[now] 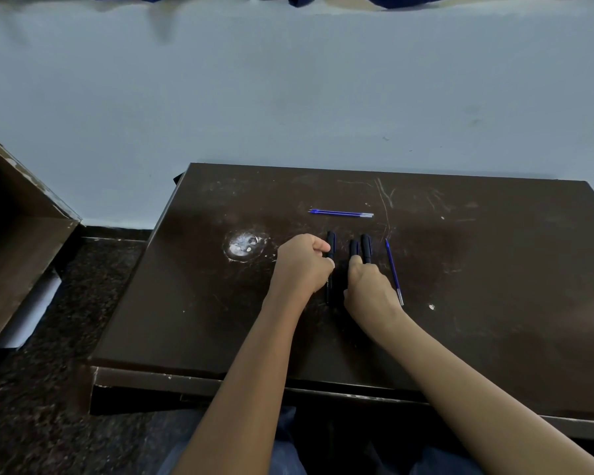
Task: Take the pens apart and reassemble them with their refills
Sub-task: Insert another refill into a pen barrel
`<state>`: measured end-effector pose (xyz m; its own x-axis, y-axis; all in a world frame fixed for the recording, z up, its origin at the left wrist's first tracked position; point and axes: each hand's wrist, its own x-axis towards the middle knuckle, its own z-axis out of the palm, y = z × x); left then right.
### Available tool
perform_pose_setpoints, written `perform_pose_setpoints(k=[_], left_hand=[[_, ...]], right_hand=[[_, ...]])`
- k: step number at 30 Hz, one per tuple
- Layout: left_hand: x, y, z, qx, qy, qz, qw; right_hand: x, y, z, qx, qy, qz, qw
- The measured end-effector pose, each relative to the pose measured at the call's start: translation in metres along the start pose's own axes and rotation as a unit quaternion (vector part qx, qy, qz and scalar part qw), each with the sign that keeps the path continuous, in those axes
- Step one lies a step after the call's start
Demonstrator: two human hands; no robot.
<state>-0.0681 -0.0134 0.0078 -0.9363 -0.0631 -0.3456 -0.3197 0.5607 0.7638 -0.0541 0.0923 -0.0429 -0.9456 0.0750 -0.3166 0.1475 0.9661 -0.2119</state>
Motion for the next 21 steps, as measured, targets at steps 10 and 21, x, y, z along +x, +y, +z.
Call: perform_pose_setpoints(k=[10,21], left_hand=[[-0.001,0.0012,-0.0012,-0.002,0.007,0.01,1.0],[-0.0026,0.0019,-0.0017,-0.005,0.011,0.008,1.0]], right_hand=[[0.0055,0.0047,-0.003,0.021,-0.003,-0.003,1.0],[0.0088,0.0087,-0.0056,0.03,0.0,-0.011,0.999]])
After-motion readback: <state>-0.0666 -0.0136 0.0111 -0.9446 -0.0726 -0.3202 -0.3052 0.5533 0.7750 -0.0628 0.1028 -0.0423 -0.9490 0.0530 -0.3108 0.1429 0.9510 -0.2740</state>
